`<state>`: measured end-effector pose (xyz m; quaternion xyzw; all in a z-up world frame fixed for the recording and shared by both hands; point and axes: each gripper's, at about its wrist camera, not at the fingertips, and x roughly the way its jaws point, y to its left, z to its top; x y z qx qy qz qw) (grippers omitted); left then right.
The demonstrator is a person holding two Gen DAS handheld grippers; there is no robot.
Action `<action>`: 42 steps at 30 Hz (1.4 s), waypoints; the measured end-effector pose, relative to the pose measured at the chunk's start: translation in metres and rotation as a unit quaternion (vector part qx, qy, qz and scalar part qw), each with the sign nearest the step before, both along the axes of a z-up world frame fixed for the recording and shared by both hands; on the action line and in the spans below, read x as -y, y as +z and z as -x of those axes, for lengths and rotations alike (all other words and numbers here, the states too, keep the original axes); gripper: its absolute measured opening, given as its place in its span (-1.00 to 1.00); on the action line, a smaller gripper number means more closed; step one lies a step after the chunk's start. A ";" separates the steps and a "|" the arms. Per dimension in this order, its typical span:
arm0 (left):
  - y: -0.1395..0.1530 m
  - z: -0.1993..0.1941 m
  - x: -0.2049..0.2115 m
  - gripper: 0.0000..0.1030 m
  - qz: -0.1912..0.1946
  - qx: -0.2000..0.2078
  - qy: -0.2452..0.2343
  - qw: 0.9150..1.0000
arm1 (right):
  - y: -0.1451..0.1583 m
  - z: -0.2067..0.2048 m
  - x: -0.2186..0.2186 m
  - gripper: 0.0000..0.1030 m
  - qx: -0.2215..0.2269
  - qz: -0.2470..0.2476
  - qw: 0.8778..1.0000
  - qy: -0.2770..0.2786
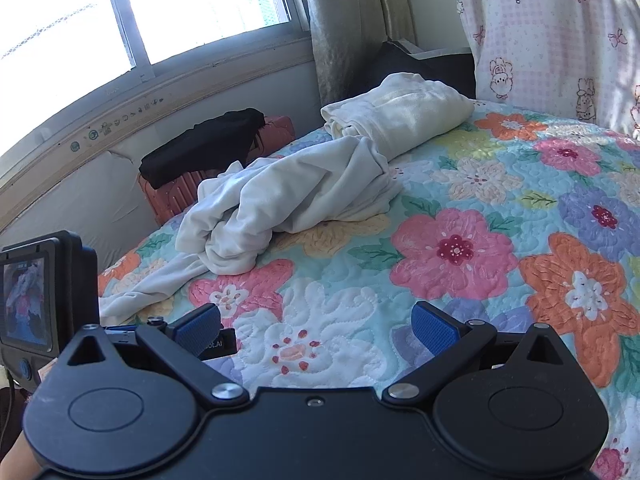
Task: Fold clothes
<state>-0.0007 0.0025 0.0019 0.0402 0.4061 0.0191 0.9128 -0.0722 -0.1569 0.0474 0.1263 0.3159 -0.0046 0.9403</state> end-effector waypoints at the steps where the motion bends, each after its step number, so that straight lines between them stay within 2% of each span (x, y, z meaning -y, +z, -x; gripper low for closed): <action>1: 0.001 0.002 0.001 0.91 -0.007 0.004 0.002 1.000 | -0.001 -0.001 -0.001 1.00 -0.002 0.000 1.000 0.000; 3: 0.002 0.007 0.011 0.91 -0.031 0.011 0.006 0.999 | -0.003 -0.002 -0.002 1.00 -0.005 -0.001 1.000 0.001; 6: -0.003 -0.003 0.007 0.91 -0.017 -0.014 0.004 1.000 | -0.003 0.002 0.001 1.00 -0.002 -0.012 1.000 0.000; 23: 0.000 0.000 -0.005 0.92 0.005 -0.010 0.017 1.000 | -0.003 0.005 0.003 1.00 -0.002 -0.015 1.000 0.000; 33: 0.005 0.004 -0.003 0.95 -0.015 -0.004 0.018 1.000 | 0.003 0.005 0.002 1.00 -0.017 0.003 1.000 0.002; 42: 0.003 0.004 -0.004 0.97 -0.015 -0.012 0.017 1.000 | 0.005 0.006 0.000 1.00 -0.024 -0.005 1.000 0.011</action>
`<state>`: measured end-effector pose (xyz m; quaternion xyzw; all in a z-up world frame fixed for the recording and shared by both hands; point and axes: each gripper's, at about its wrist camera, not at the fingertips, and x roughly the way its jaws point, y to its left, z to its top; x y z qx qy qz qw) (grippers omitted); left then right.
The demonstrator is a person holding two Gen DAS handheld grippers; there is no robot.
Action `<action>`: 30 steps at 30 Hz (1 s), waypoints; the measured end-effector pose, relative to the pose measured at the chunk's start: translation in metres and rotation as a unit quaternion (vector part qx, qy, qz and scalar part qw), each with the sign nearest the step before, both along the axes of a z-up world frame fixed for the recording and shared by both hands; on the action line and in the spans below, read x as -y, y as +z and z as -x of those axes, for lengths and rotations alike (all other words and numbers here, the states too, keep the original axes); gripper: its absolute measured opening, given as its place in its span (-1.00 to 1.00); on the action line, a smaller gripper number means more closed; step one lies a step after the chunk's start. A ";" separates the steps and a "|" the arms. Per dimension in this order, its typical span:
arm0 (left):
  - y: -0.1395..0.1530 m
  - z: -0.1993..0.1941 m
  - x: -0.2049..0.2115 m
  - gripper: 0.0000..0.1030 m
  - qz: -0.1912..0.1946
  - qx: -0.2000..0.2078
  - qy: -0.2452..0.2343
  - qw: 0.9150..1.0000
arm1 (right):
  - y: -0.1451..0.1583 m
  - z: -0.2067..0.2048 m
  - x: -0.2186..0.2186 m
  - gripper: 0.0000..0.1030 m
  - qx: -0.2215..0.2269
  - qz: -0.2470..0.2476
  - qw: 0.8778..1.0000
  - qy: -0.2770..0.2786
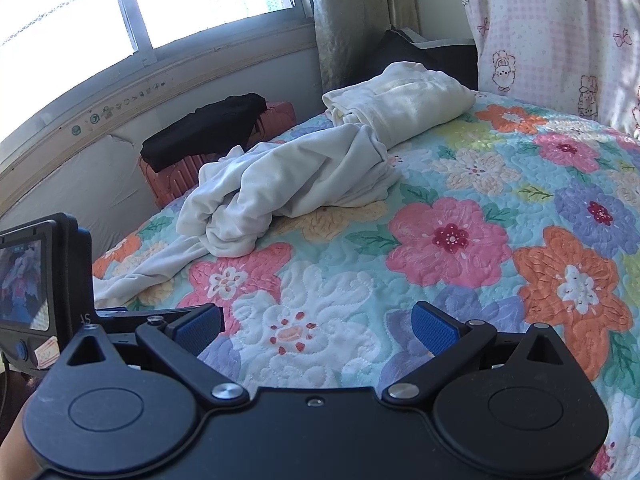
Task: Fold clothes
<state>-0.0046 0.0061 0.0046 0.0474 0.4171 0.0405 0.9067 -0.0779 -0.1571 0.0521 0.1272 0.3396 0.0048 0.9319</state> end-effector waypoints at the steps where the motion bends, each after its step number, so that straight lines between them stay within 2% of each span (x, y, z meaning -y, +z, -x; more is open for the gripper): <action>1: -0.001 0.000 0.000 0.97 -0.001 -0.001 -0.001 1.000 | 0.000 0.000 0.000 1.00 -0.001 -0.006 1.000 0.000; 4: -0.002 0.000 0.003 0.97 0.000 -0.002 -0.009 1.000 | 0.000 -0.001 0.001 1.00 -0.003 -0.022 1.000 0.001; 15: -0.003 0.000 0.003 0.97 -0.003 -0.009 -0.010 1.000 | -0.004 -0.002 0.001 1.00 -0.009 -0.020 1.000 -0.003; 20: -0.004 -0.001 0.006 0.97 -0.008 -0.012 -0.014 1.000 | -0.005 -0.003 0.003 1.00 -0.017 -0.037 0.999 -0.004; 24: -0.005 -0.001 0.005 0.97 -0.008 -0.015 -0.014 1.000 | -0.008 -0.004 0.002 1.00 -0.023 -0.021 0.999 -0.008; 28: 0.000 -0.004 0.003 0.97 0.004 -0.010 -0.007 1.000 | -0.014 -0.006 0.006 1.00 -0.027 -0.032 0.999 -0.008; 30: 0.014 -0.012 0.003 0.97 0.037 0.011 -0.010 0.999 | -0.017 -0.008 0.009 1.00 -0.025 -0.036 0.999 -0.006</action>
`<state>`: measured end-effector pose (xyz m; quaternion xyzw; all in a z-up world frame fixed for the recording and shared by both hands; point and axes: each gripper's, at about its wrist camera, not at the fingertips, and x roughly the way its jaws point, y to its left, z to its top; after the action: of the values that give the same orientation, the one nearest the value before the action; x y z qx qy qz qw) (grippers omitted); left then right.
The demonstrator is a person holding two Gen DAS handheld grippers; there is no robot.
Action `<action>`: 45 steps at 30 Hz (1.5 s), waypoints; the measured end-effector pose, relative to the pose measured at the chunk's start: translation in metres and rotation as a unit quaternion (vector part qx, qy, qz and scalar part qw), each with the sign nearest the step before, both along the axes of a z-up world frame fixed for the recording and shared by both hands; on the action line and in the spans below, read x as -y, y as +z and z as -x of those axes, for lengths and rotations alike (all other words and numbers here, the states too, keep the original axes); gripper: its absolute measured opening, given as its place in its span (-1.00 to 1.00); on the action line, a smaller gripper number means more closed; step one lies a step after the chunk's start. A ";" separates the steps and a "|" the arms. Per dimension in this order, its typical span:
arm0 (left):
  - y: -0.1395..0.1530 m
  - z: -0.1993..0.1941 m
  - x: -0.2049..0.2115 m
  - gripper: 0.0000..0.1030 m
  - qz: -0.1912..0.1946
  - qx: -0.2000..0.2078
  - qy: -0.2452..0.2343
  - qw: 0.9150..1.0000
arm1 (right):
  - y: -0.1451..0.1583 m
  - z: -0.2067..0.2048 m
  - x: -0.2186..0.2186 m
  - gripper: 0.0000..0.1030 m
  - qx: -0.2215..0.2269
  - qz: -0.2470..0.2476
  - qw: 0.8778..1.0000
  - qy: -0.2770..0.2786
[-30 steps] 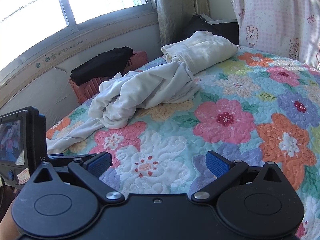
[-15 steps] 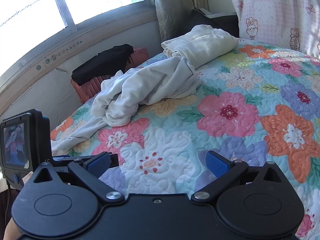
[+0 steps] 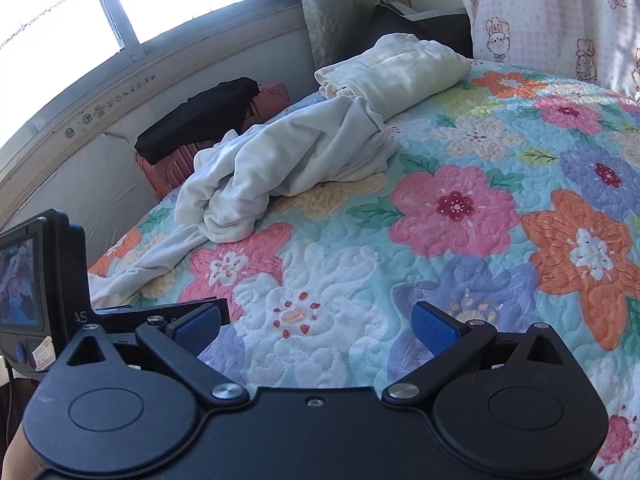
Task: Fold clothes
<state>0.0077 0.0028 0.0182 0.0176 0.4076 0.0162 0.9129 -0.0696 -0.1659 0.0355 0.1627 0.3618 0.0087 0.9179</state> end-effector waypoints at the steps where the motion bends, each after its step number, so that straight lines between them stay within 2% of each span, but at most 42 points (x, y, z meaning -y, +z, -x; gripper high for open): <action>1: 0.007 -0.004 0.000 0.97 0.016 0.011 -0.002 1.000 | -0.001 -0.005 0.004 1.00 0.004 -0.009 1.000 0.001; 3: 0.022 -0.013 0.000 0.97 0.047 0.035 -0.002 0.998 | 0.002 -0.018 0.014 1.00 0.007 -0.031 0.999 0.015; 6: 0.048 -0.042 -0.001 1.00 0.064 0.080 0.025 0.994 | 0.019 -0.050 0.031 1.00 0.002 -0.069 0.996 0.051; 9: 0.052 -0.083 -0.007 1.00 0.048 0.063 0.069 0.994 | 0.040 -0.089 0.042 1.00 -0.040 -0.075 0.993 0.088; 10: 0.047 -0.092 -0.013 1.00 0.056 0.057 0.083 0.993 | 0.048 -0.100 0.043 1.00 -0.064 -0.058 0.992 0.095; 11: 0.035 -0.094 -0.023 1.00 0.089 0.056 0.091 0.990 | 0.056 -0.111 0.043 1.00 -0.090 -0.037 0.990 0.102; 14: -0.002 -0.101 -0.053 1.00 0.187 0.046 0.112 0.975 | 0.077 -0.131 0.037 1.00 -0.132 0.060 0.980 0.137; 16: -0.024 -0.100 -0.073 0.96 0.261 0.016 0.141 0.955 | 0.088 -0.141 0.036 1.00 -0.120 0.107 0.971 0.175; 17: -0.029 -0.099 -0.083 0.96 0.292 0.010 0.161 0.943 | 0.091 -0.147 0.040 1.00 -0.110 0.103 0.971 0.188; 18: -0.033 -0.098 -0.091 0.96 0.317 0.012 0.174 0.932 | 0.092 -0.155 0.046 1.00 -0.104 0.084 0.973 0.190; 20: -0.032 -0.098 -0.097 0.99 0.337 0.041 0.173 0.925 | 0.085 -0.174 0.059 1.00 -0.096 0.018 0.980 0.175; 22: -0.036 -0.105 -0.095 0.97 0.332 0.040 0.170 0.927 | 0.069 -0.194 0.070 1.00 -0.079 -0.051 0.986 0.141; 24: -0.041 -0.113 -0.094 0.96 0.333 0.037 0.169 0.927 | 0.049 -0.213 0.077 1.00 -0.072 -0.095 0.988 0.102; 26: -0.055 -0.118 -0.092 0.92 0.363 0.029 0.171 0.916 | 0.022 -0.241 0.081 1.00 -0.084 -0.135 0.985 0.070; 27: -0.062 -0.120 -0.090 0.87 0.376 0.026 0.169 0.911 | 0.013 -0.251 0.082 1.00 -0.086 -0.144 0.984 0.059; 28: -0.069 -0.122 -0.086 0.79 0.382 0.024 0.166 0.909 | 0.004 -0.262 0.083 1.00 -0.085 -0.147 0.984 0.045; 30: -0.076 -0.125 -0.076 0.70 0.372 0.023 0.154 0.915 | -0.014 -0.280 0.088 1.00 -0.093 -0.154 0.983 0.022; 31: -0.078 -0.126 -0.074 0.70 0.386 0.029 0.142 0.911 | -0.022 -0.289 0.091 1.00 -0.098 -0.157 0.983 0.010; 32: -0.081 -0.127 -0.074 0.70 0.430 0.040 0.125 0.893 | -0.031 -0.297 0.094 1.00 -0.103 -0.161 0.982 -0.001; 33: -0.086 -0.128 -0.075 0.72 0.482 0.047 0.109 0.868 | -0.040 -0.303 0.095 1.00 -0.108 -0.165 0.980 -0.005; 34: -0.092 -0.130 -0.075 0.88 0.526 0.045 0.101 0.843 | -0.048 -0.308 0.096 1.00 -0.114 -0.170 0.979 -0.006; 36: -0.099 -0.135 -0.068 0.98 0.528 0.026 0.097 0.843 | -0.065 -0.317 0.098 1.00 -0.124 -0.180 0.976 -0.009; 38: -0.105 -0.139 -0.062 0.89 0.530 0.012 0.093 0.843 | -0.076 -0.313 0.095 1.00 -0.117 -0.199 0.973 -0.006; 40: -0.103 -0.137 -0.061 0.89 0.532 0.019 0.090 0.841 | -0.083 -0.305 0.090 0.64 -0.113 -0.205 0.972 0.004; 41: -0.101 -0.138 -0.061 0.88 0.535 0.018 0.086 0.840 | -0.083 -0.300 0.084 0.39 -0.110 -0.188 0.976 0.017; 42: -0.100 -0.138 -0.060 0.73 0.537 0.015 0.082 0.839 | -0.077 -0.293 0.078 0.16 -0.100 -0.155 0.982 0.039; 43: -0.100 -0.138 -0.059 0.32 0.537 0.009 0.077 0.840 | -0.071 -0.286 0.071 0.05 -0.087 -0.120 0.987 0.062; 45: -0.103 -0.139 -0.056 -0.19 0.546 -0.011 0.063 0.835 | -0.057 -0.271 0.057 -0.29 -0.065 -0.053 0.991 0.103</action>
<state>0.1468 0.0586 -0.0847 -0.5094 0.3607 -0.1516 0.7665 0.2018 -0.2227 -0.0218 0.1731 0.4341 0.1113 0.8770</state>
